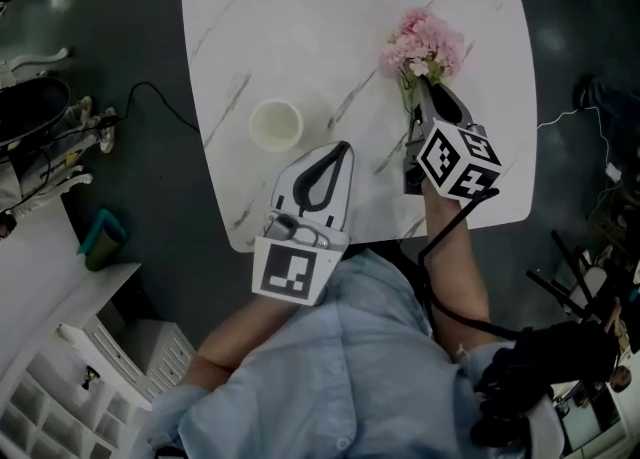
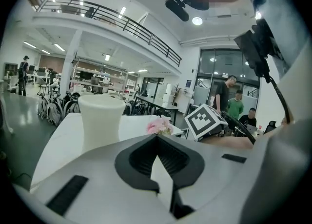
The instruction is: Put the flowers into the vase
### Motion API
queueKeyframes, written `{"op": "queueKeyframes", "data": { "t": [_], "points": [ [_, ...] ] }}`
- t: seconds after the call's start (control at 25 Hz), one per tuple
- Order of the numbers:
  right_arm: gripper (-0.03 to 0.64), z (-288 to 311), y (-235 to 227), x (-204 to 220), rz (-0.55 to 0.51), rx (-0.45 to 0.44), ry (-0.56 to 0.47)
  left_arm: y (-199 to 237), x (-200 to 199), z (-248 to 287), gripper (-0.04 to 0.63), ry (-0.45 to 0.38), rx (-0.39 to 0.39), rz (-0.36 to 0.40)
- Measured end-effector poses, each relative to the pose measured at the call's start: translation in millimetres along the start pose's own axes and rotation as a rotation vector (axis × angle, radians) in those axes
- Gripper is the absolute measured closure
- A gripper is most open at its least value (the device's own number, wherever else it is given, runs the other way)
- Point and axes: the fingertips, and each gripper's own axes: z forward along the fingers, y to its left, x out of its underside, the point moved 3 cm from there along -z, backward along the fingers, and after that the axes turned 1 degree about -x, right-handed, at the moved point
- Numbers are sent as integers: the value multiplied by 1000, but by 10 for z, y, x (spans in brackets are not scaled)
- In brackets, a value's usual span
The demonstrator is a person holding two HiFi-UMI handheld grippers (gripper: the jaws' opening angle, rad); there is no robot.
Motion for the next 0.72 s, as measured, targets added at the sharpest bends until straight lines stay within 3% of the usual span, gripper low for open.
{"op": "queueKeyframes", "data": {
  "t": [0.28, 0.72],
  "points": [
    [589, -383, 516, -493, 16, -108, -146, 31, -177, -343, 591, -76, -13, 11],
    [589, -809, 1648, -1326, -18, -348, -359, 513, -517, -1022, 591, -254, -179, -25]
  ]
}}
